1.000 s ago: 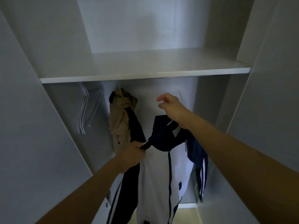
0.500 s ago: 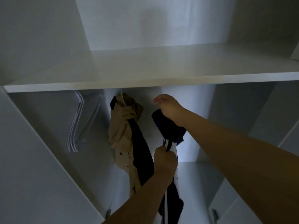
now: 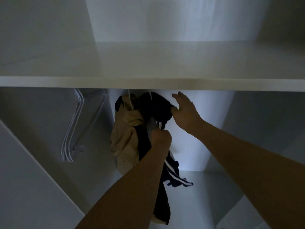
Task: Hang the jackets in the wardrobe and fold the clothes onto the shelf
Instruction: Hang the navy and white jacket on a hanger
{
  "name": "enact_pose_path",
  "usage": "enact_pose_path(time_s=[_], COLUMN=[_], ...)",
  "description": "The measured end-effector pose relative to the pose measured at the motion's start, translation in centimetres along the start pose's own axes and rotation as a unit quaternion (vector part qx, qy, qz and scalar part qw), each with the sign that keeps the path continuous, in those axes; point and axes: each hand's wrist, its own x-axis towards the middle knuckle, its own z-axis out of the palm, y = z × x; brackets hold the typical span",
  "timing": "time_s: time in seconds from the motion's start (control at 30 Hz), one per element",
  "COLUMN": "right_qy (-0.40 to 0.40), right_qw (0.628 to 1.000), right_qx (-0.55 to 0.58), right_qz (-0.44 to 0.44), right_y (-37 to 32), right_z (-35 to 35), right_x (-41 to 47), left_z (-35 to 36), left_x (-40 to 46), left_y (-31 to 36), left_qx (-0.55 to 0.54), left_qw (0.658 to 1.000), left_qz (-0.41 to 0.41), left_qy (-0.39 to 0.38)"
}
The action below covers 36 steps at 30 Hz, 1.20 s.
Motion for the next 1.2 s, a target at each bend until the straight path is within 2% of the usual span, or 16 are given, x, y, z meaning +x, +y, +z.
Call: enact_pose_path(time_s=[0.03,0.07,0.13,0.2,0.27,0.3,0.33,0.4,0.5,0.7,0.93,1.2], right_qy=[-0.017,-0.036,-0.068,-0.093,-0.102,-0.099,-0.091,-0.072,-0.04,0.016,0.098,0.225], right_qw=[1.0,0.999,0.997,0.993,0.99,0.989,0.988,0.985,0.978,0.945,0.883,0.798], right_qx=[0.002,0.002,-0.007,-0.014,-0.015,-0.012,-0.01,-0.015,-0.052,-0.116,-0.137,-0.153], right_qz=[0.011,0.024,0.047,0.067,0.091,0.107,0.128,0.159,0.197,0.306,0.438,0.538], right_y=[0.3,0.5,0.9,0.8,0.6,0.4,0.2,0.2,0.1,0.8,-0.7,-6.4], right_z=[0.1,0.1,0.0,-0.7,-1.9,-2.6,-3.5,-4.7,-6.9,-11.8,-15.4,-18.2], right_x=[-0.3,-0.7,-2.1,-4.0,-6.7,-8.2,-10.1,-13.4,-19.5,-30.4,-41.3,-60.7], left_z=[-0.8,-0.9,-1.6,-2.2,-2.9,-3.1,-3.4,-3.7,-3.3,1.5,7.2,10.9], left_x=[0.0,-0.2,-0.4,-1.7,-4.4,-5.6,-7.1,-9.8,-13.3,-18.0,-25.9,-44.5], left_y=[0.3,0.0,-0.2,0.4,0.9,1.0,1.2,0.9,-0.2,0.3,3.5,3.8], left_qx=[0.059,0.15,0.29,0.306,0.237,0.161,0.159,0.222,0.322,0.342,0.311,0.253], left_qw=[0.998,0.988,0.953,0.945,0.968,0.983,0.981,0.954,0.887,0.8,0.723,0.591], left_qz=[0.016,0.027,0.065,0.096,0.077,0.089,0.111,0.199,0.328,0.49,0.582,0.709], left_qy=[0.018,-0.035,-0.058,-0.065,-0.04,-0.004,0.016,0.047,0.026,-0.055,-0.206,-0.291])
